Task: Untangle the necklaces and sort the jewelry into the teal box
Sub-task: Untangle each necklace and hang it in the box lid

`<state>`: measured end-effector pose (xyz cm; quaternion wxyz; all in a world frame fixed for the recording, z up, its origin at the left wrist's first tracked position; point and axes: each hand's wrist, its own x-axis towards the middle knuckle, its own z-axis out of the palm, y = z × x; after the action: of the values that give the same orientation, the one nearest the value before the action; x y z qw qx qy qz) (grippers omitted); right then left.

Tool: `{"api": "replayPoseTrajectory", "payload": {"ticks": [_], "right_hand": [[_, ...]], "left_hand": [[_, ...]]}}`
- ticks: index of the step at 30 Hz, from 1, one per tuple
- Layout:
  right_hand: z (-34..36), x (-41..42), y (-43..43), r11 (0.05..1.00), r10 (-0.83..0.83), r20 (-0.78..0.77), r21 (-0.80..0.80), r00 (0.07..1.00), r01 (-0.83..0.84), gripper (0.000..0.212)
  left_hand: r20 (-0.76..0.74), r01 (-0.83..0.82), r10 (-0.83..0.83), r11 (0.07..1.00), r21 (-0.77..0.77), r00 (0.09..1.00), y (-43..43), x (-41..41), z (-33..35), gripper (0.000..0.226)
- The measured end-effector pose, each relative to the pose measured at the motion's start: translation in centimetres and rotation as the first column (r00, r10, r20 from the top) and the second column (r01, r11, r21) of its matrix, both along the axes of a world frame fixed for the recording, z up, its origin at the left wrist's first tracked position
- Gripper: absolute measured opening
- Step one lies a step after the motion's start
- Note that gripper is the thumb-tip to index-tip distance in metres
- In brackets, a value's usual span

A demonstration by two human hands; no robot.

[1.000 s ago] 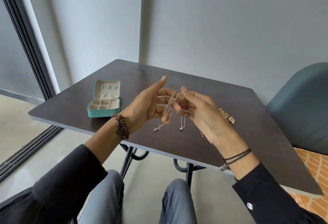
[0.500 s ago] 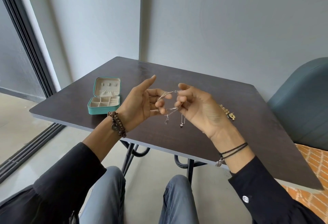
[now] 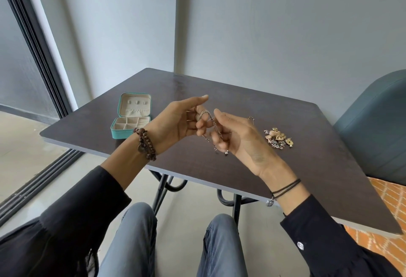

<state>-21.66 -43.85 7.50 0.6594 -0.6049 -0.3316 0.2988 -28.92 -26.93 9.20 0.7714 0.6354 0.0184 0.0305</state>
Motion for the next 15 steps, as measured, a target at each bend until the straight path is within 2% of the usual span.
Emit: {"api": "replayPoseTrajectory", "payload": {"ticks": [4,7,12,15], "right_hand": [[0.4,-0.2,0.4,0.999,-0.028,-0.034,-0.029,0.999,0.027,0.036],[0.4,0.0,0.7,0.998,-0.053,-0.034,-0.03,0.998,0.052,0.031],[-0.5,0.4,1.6,0.986,-0.005,-0.182,0.16,0.983,0.035,0.026],[-1.2,0.5,2.1,0.976,0.022,-0.272,0.213,0.962,0.038,0.026]], "left_hand": [[-0.011,0.004,-0.004,1.0,0.022,1.0,0.1,0.1,-0.5,0.043],[0.03,0.012,-0.016,0.994,0.109,0.999,0.2,0.2,-1.2,0.034],[0.064,0.01,-0.019,0.991,0.132,0.998,1.0,-0.3,-1.8,0.025],[0.069,0.026,-0.036,0.99,0.138,0.997,1.4,-0.5,-2.0,0.025]]}}
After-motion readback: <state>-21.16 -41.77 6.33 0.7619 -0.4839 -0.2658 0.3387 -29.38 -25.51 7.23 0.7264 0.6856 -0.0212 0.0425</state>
